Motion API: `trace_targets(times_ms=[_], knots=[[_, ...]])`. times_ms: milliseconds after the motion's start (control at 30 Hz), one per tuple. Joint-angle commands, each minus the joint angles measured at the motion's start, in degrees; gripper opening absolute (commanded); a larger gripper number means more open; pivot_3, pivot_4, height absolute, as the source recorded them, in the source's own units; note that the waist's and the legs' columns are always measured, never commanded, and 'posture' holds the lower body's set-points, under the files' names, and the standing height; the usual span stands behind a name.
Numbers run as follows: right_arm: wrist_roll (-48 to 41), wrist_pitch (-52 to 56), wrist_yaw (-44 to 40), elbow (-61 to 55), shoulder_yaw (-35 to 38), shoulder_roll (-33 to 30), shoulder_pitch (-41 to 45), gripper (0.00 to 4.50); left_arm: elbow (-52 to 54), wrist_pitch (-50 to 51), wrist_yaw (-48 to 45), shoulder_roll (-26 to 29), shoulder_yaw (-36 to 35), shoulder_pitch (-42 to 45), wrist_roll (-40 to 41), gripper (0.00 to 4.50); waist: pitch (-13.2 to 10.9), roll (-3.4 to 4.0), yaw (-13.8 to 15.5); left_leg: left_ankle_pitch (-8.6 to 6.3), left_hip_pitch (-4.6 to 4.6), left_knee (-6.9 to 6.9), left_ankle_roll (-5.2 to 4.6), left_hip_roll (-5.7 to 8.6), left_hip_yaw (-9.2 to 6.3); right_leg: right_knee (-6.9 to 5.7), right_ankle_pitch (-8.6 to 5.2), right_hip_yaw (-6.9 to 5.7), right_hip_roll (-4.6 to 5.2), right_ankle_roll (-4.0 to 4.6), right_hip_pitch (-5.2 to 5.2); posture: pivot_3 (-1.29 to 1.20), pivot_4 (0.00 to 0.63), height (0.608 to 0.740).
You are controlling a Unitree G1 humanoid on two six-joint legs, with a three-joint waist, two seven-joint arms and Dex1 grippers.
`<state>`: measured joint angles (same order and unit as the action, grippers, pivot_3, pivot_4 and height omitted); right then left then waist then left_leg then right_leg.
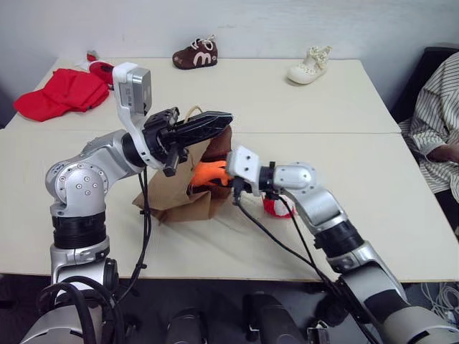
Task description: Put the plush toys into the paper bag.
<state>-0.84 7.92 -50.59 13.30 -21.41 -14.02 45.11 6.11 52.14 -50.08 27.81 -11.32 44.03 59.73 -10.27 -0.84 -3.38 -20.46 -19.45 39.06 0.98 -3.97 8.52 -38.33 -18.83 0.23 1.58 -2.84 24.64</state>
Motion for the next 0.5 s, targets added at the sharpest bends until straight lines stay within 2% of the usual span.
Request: trace_targets(times_ms=[33,133,200,333,500], knots=[[3.0,-0.2,0.4,3.6,-2.4,1.9,3.1,0.11,1.3,-0.3,-0.2,-0.2,-0.5,0.3,1.3,0.0,0.0,0.0,-0.1,0.0,0.0,-0.01,0.0,0.0,0.0,0.01,0.0,0.0,0.0,0.0,0.0,0.0,0.15,0.74],[3.5,-2.0,-0.8,8.7,-3.5,4.6,5.0,0.11,0.9,-1.1,-0.7,-0.4,-0.2,-0.1,0.4,0.0,0.0,0.0,-0.3,0.0,0.0,-0.02,0.0,-0.01,0.0,0.0,0.0,0.0,0.0,0.01,0.01,0.0,0.15,0.74],[4.3,-6.6,-0.5,11.0,-3.3,5.0,5.8,0.83,0.7,-1.5,-0.9,-0.5,-0.2,-0.1,0.1,0.0,0.0,0.0,-0.5,0.0,-0.01,-0.02,0.0,-0.02,0.0,-0.01,-0.01,-0.02,-0.01,0.01,0.02,0.0,0.15,0.74],[1.5,-7.8,-5.3,9.1,-1.3,3.9,5.8,2.27,0.5,-2.3,-0.9,-0.3,-0.3,-0.3,-0.6,0.0,0.0,0.0,-1.0,0.0,-0.03,-0.04,0.0,-0.02,0.0,0.02,-0.01,-0.02,0.01,0.01,0.02,0.0,0.15,0.74],[-6.7,-7.5,-12.9,4.0,4.6,-1.1,4.4,4.03,1.1,-2.9,-0.9,0.2,-0.3,-1.4,-1.1,0.0,0.0,-0.01,-1.0,0.0,-0.05,-0.04,0.0,0.0,-0.06,0.02,-0.01,-0.08,0.05,0.01,0.01,0.0,0.15,0.74]])
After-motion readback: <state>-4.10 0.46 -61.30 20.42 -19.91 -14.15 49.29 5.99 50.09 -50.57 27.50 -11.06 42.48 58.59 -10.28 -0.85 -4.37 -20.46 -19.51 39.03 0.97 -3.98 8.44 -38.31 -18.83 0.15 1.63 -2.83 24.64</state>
